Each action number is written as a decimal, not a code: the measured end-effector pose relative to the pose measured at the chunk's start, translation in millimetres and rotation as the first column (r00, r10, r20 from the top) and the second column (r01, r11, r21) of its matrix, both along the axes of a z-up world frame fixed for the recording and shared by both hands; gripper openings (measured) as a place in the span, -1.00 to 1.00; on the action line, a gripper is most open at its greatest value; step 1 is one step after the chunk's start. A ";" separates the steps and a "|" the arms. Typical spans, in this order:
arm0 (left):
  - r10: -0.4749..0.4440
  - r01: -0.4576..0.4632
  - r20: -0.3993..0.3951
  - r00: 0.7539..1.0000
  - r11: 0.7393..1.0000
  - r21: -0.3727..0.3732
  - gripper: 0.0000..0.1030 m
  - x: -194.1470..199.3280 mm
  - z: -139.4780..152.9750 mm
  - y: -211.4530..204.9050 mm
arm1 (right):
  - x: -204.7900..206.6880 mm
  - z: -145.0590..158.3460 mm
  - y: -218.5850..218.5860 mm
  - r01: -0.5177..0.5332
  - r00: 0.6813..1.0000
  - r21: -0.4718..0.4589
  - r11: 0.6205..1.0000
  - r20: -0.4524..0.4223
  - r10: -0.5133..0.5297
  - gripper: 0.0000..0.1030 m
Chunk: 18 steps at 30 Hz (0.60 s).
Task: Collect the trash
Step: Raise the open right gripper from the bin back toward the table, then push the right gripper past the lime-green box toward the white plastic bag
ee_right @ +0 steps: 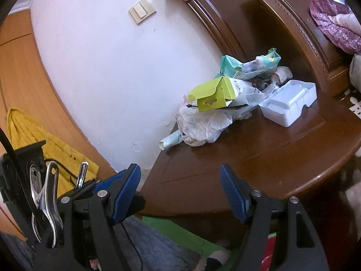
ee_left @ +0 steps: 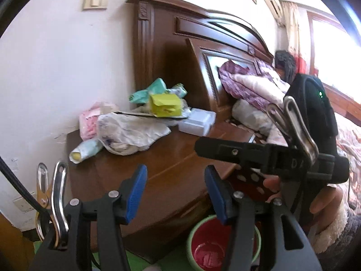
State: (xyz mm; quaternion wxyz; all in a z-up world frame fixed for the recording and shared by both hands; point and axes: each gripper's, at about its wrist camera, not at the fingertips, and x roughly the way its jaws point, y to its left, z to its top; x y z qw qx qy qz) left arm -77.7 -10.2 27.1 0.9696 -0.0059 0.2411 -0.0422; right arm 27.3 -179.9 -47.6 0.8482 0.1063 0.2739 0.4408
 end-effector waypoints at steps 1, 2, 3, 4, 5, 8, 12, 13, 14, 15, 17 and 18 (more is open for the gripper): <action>0.008 -0.008 0.008 1.000 1.000 0.002 0.10 0.3 -0.6 2.7 | 2.6 0.0 2.7 -0.001 1.000 0.002 1.000 -0.003 0.001 0.43; 0.023 -0.023 0.006 1.000 1.000 0.011 0.10 1.9 -1.5 5.6 | 5.2 0.1 5.8 -0.002 1.000 0.001 1.000 -0.006 0.002 0.43; 0.043 -0.044 0.006 0.999 0.999 0.010 0.10 3.7 -2.5 10.5 | 7.5 0.2 8.9 -0.001 1.000 -0.002 1.000 -0.009 0.001 0.43; 0.052 -0.052 0.006 0.999 0.999 0.000 0.11 4.7 -2.9 15.2 | 9.8 0.0 11.6 -0.002 1.000 -0.002 1.000 -0.014 0.002 0.43; 0.060 -0.060 -0.001 0.998 0.998 -0.010 0.11 6.3 -3.3 19.7 | 11.8 -0.4 13.3 -0.004 1.000 0.001 1.000 -0.017 0.004 0.43; 0.080 -0.080 -0.016 0.997 0.996 -0.041 0.11 9.1 -3.0 32.0 | 17.1 -0.4 17.4 -0.006 1.000 0.009 1.000 -0.024 0.006 0.43; 0.123 -0.123 -0.005 0.992 0.992 -0.033 0.11 11.1 0.7 45.6 | 22.9 -1.4 20.3 0.001 1.000 0.006 1.000 -0.029 0.000 0.43; 0.130 -0.130 -0.004 0.991 0.991 -0.024 0.11 12.1 1.3 48.1 | 24.4 -1.9 21.3 0.001 0.999 0.007 1.000 -0.032 -0.001 0.43; 0.137 -0.137 -0.003 0.991 0.990 -0.016 0.11 12.9 1.8 50.2 | 25.5 -2.2 22.3 0.003 0.999 0.009 1.000 -0.032 -0.003 0.43; 0.147 -0.147 -0.002 0.989 0.989 -0.009 0.11 13.0 2.1 52.2 | 27.2 -2.2 24.0 0.003 0.999 0.010 1.000 -0.033 -0.003 0.43; 0.160 -0.160 -0.005 0.987 0.987 0.000 0.12 14.6 2.8 56.7 | 30.6 -1.7 28.1 0.000 0.999 0.013 1.000 -0.032 0.000 0.43; 0.166 -0.166 -0.009 0.986 0.986 0.002 0.13 15.6 2.9 58.7 | 32.6 -1.1 30.3 0.001 0.999 0.017 1.000 -0.032 -0.001 0.43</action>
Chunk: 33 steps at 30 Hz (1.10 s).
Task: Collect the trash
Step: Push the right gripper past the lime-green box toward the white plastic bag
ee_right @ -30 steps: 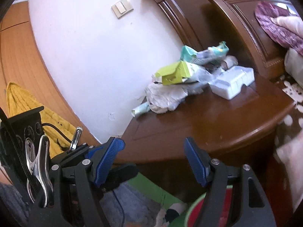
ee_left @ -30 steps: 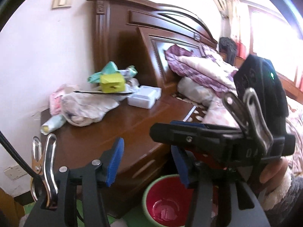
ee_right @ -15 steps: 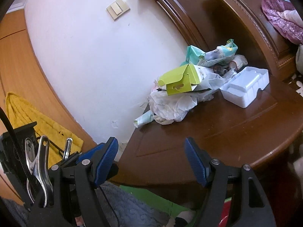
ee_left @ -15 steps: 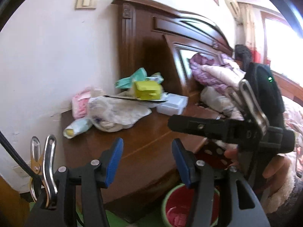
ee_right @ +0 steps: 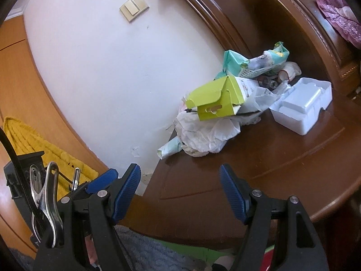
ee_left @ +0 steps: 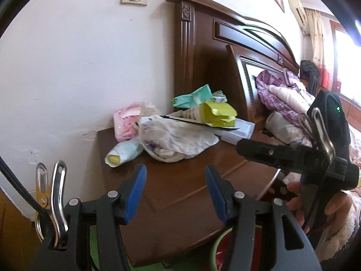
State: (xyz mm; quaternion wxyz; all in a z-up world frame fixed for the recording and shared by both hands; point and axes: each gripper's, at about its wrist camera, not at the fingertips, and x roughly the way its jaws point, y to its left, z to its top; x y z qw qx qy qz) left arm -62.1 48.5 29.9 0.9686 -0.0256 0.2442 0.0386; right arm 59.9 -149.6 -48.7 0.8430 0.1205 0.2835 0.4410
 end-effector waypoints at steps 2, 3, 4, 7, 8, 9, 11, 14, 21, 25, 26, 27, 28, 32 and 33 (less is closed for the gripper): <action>0.010 -0.010 -0.017 1.000 1.000 -0.002 0.19 3.9 -0.9 5.2 | 3.6 0.7 4.1 -0.002 1.000 0.013 1.000 0.000 0.002 0.43; 0.011 -0.011 -0.024 1.000 1.000 -0.004 0.19 6.0 -1.5 7.2 | 5.4 0.6 6.7 -0.004 1.000 0.016 1.000 -0.001 0.004 0.43; 0.016 -0.016 -0.031 0.999 1.000 -0.007 0.19 8.0 -2.7 10.0 | 6.4 0.0 8.9 -0.004 1.000 0.015 1.000 -0.001 0.004 0.43; 0.033 -0.034 -0.033 0.999 0.999 -0.017 0.20 11.3 -4.8 17.8 | 10.3 -3.2 17.6 -0.006 1.000 0.000 1.000 0.000 0.006 0.43; 0.041 -0.041 -0.032 0.999 0.999 -0.019 0.20 12.6 -5.6 20.8 | 11.0 -4.3 19.6 -0.007 1.000 -0.006 1.000 -0.001 0.007 0.43; 0.053 -0.053 -0.031 0.998 0.998 -0.021 0.20 14.8 -6.1 25.0 | 11.8 -5.5 22.1 -0.008 1.000 -0.013 1.000 -0.001 0.008 0.43; 0.071 -0.072 -0.032 0.997 0.997 -0.023 0.23 19.1 -5.8 32.5 | 13.1 -7.2 25.7 -0.010 1.000 -0.024 1.000 0.001 0.010 0.43; 0.130 -0.130 -0.034 0.991 0.991 0.002 0.25 26.4 -4.3 42.3 | 15.2 -8.6 30.4 -0.015 1.000 -0.035 0.999 0.003 0.015 0.43; 0.134 -0.136 -0.031 0.990 0.990 -0.050 0.43 46.5 3.4 69.2 | 24.0 -10.9 44.5 0.001 1.000 -0.081 0.997 0.028 0.001 0.43; 0.068 -0.077 -0.083 0.994 0.991 -0.111 0.44 64.6 -4.9 82.1 | 29.6 -10.9 54.6 0.052 0.996 -0.158 0.986 0.075 -0.040 0.43; 0.051 -0.064 -0.094 0.994 0.988 -0.139 0.43 68.5 -7.7 86.0 | 30.9 -11.3 56.4 0.063 0.995 -0.175 0.983 0.086 -0.048 0.43; 0.028 -0.045 -0.101 0.994 0.985 -0.168 0.43 71.8 -10.5 89.2 | 32.7 -11.9 57.9 0.073 0.994 -0.191 0.979 0.091 -0.056 0.43; -0.001 -0.019 -0.106 0.994 0.982 -0.190 0.43 74.6 -12.5 91.4 | 34.8 -13.0 59.6 0.080 0.994 -0.204 0.976 0.091 -0.062 0.43; -0.036 0.018 -0.084 0.996 0.976 -0.216 0.44 79.2 -15.8 94.9 | 46.2 -18.2 61.8 0.098 0.994 -0.222 0.970 0.073 -0.084 0.43; -0.043 0.023 -0.089 0.995 0.976 -0.216 0.44 82.2 -15.6 94.7 | 50.3 -19.3 61.5 0.106 0.993 -0.225 0.969 0.068 -0.093 0.43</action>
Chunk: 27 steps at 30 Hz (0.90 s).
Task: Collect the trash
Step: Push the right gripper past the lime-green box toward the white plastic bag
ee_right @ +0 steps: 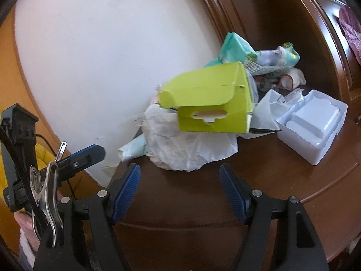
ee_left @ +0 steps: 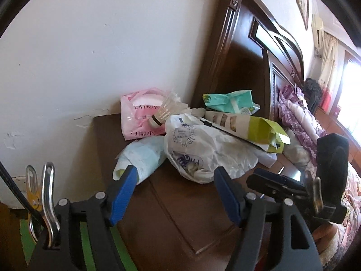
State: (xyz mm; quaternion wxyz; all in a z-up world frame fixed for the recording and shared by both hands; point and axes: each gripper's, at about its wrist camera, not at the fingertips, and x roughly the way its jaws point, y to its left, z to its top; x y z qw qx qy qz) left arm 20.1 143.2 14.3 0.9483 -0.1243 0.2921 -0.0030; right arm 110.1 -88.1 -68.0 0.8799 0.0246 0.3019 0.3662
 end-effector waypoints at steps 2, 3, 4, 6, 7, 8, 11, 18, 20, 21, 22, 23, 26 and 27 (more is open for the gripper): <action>-0.027 0.027 -0.020 0.999 1.000 0.005 0.44 8.5 -0.4 -0.4 | 7.7 -2.6 0.7 0.018 1.000 -0.017 1.000 -0.017 -0.018 0.43; -0.036 0.037 -0.038 0.999 0.999 0.022 0.45 13.0 -1.0 -1.4 | 11.9 -4.1 2.0 0.023 0.999 -0.024 0.999 -0.023 -0.024 0.43; -0.048 0.052 -0.062 0.997 0.997 0.056 0.45 18.2 -1.9 -4.8 | 16.0 -5.3 2.8 0.033 0.999 -0.026 0.999 -0.026 -0.034 0.43; -0.044 0.052 -0.073 0.996 0.993 0.104 0.45 24.0 -2.8 -10.5 | 21.4 -6.4 1.2 0.072 0.997 -0.011 0.997 -0.020 -0.073 0.43; -0.050 0.057 -0.073 0.996 0.993 0.099 0.45 26.3 -3.6 -11.2 | 25.2 -7.3 0.4 0.081 0.996 -0.003 0.997 -0.031 -0.081 0.43; -0.073 0.079 -0.071 0.995 0.993 0.084 0.46 29.3 -3.9 -11.8 | 31.2 -8.7 -0.5 0.077 0.995 0.012 0.997 -0.063 -0.076 0.43; -0.117 0.120 -0.058 0.991 0.991 0.056 0.46 40.6 -2.7 -12.1 | 44.4 -10.1 -4.5 0.075 0.991 0.077 0.994 -0.120 -0.066 0.43; -0.131 0.147 -0.120 0.984 0.980 0.133 0.47 78.4 -15.2 -17.9 | 57.2 -5.8 -6.5 0.092 0.989 0.071 0.993 -0.119 -0.084 0.43; -0.150 0.158 -0.118 0.982 0.986 0.059 0.47 83.5 -16.8 -12.5 | 58.6 -5.7 -4.4 0.090 0.989 0.056 0.994 -0.120 -0.083 0.43; -0.161 0.164 -0.112 0.981 0.986 0.020 0.47 84.6 -17.1 -9.0 | 59.5 -5.7 -2.3 0.087 0.990 0.042 0.995 -0.119 -0.081 0.43; -0.174 0.173 -0.107 0.979 0.985 -0.017 0.47 87.9 -17.2 -6.2 | 60.2 -5.4 -0.6 0.086 0.990 0.032 0.996 -0.114 -0.082 0.43; -0.188 0.186 -0.103 0.977 0.982 -0.024 0.47 90.6 -17.7 -5.1 | 59.7 -5.1 1.3 0.085 0.991 0.021 0.996 -0.105 -0.083 0.43; -0.171 0.174 -0.113 0.979 0.984 0.024 0.47 96.0 -21.2 -7.6 | 62.1 -4.3 5.6 0.099 0.991 -0.003 0.995 -0.090 -0.099 0.43; -0.159 0.163 -0.112 0.981 0.986 0.033 0.45 95.4 -21.8 -8.0 | 63.0 -4.8 7.1 0.104 0.990 -0.013 0.995 -0.092 -0.105 0.43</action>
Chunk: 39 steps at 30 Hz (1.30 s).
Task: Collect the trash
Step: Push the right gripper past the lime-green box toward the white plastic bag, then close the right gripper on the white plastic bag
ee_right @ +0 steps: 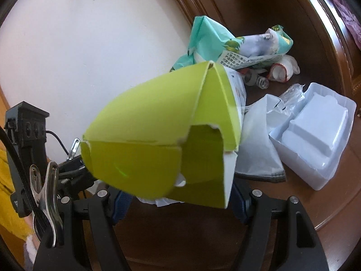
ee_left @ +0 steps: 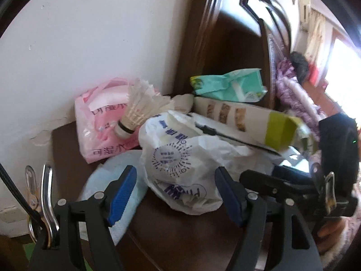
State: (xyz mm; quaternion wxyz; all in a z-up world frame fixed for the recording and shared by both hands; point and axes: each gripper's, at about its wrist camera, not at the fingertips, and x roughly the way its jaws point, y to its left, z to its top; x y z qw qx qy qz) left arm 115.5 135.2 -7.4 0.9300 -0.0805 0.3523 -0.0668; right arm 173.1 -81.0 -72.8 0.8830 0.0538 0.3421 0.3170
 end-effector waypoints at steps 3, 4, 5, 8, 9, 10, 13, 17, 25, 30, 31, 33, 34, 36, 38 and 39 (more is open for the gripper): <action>0.003 -0.001 -0.021 1.000 0.996 0.086 -0.39 0.0 -1.1 -12.2 | 3.1 0.2 6.2 -0.023 1.000 0.004 1.000 -0.006 0.023 0.06; -0.005 0.006 -0.007 1.000 0.991 0.132 -0.70 -2.9 -0.6 -17.8 | 2.9 0.5 9.1 -0.040 0.999 0.006 0.999 0.000 0.040 -0.09; -0.017 0.015 0.014 1.000 0.988 0.156 -0.78 -6.6 0.0 -22.2 | 4.7 0.1 11.4 -0.046 0.999 0.000 0.999 0.002 0.046 -0.29; -0.031 0.024 0.053 0.998 0.990 0.140 -0.96 -18.4 2.9 -25.5 | 0.2 2.2 12.6 -0.049 0.998 -0.001 0.999 0.036 0.049 -0.62; -0.024 0.013 0.077 0.997 0.991 0.134 -0.97 -23.2 4.3 -25.6 | -2.4 3.8 12.7 -0.053 0.997 0.002 0.999 0.056 0.053 -0.69; -0.018 0.006 0.097 0.995 0.992 0.125 -0.99 -28.2 5.7 -25.4 | -4.6 4.7 13.5 -0.059 0.996 0.007 0.998 0.071 0.059 -0.70; 0.021 -0.035 0.155 0.988 0.996 0.085 -1.00 -46.6 11.6 -19.8 | -12.8 7.7 14.4 -0.102 0.989 0.035 0.994 0.110 0.097 -0.75; 0.085 -0.093 0.242 0.967 0.995 0.022 -1.00 -77.7 22.7 -13.2 | -26.0 12.8 18.9 -0.170 0.974 0.071 0.983 0.165 0.156 -0.78; 0.123 -0.130 0.382 0.916 0.992 -0.009 -1.00 -128.7 51.0 -20.9 | -54.5 35.7 8.3 -0.293 0.918 0.170 0.941 0.324 0.227 -0.79; 0.102 -0.132 0.432 0.896 0.990 0.040 -1.00 -144.5 63.6 -36.8 | -62.4 39.5 -5.6 -0.325 0.902 0.219 0.920 0.365 0.232 -0.79; 0.094 -0.128 0.438 0.894 0.991 0.048 -1.00 -147.2 66.0 -40.1 | -66.2 40.1 -8.4 -0.326 0.900 0.225 0.918 0.370 0.229 -0.79; 0.079 -0.116 0.446 0.892 0.992 0.058 -1.00 -150.9 70.1 -47.7 | -64.4 44.5 -5.5 -0.324 0.900 0.234 0.917 0.374 0.222 -0.79; 0.074 -0.112 0.445 0.892 0.992 0.061 -0.99 -152.5 70.8 -50.5 | -59.2 50.6 -0.5 -0.320 0.900 0.235 0.918 0.377 0.218 -0.79; 0.066 -0.108 0.440 0.896 0.992 0.070 -0.99 -153.0 71.9 -56.6 | -66.7 55.0 -5.3 -0.311 0.900 0.235 0.921 0.385 0.206 -0.79; 0.064 -0.104 0.434 0.899 0.992 0.068 -0.99 -155.3 73.7 -60.1 | -75.3 56.3 -15.5 -0.304 0.898 0.231 0.924 0.393 0.197 -0.79; 0.061 -0.096 0.435 0.898 0.994 0.059 -0.99 -156.6 75.1 -62.0 | -76.6 57.4 -18.1 -0.301 0.899 0.229 0.926 0.394 0.194 -0.79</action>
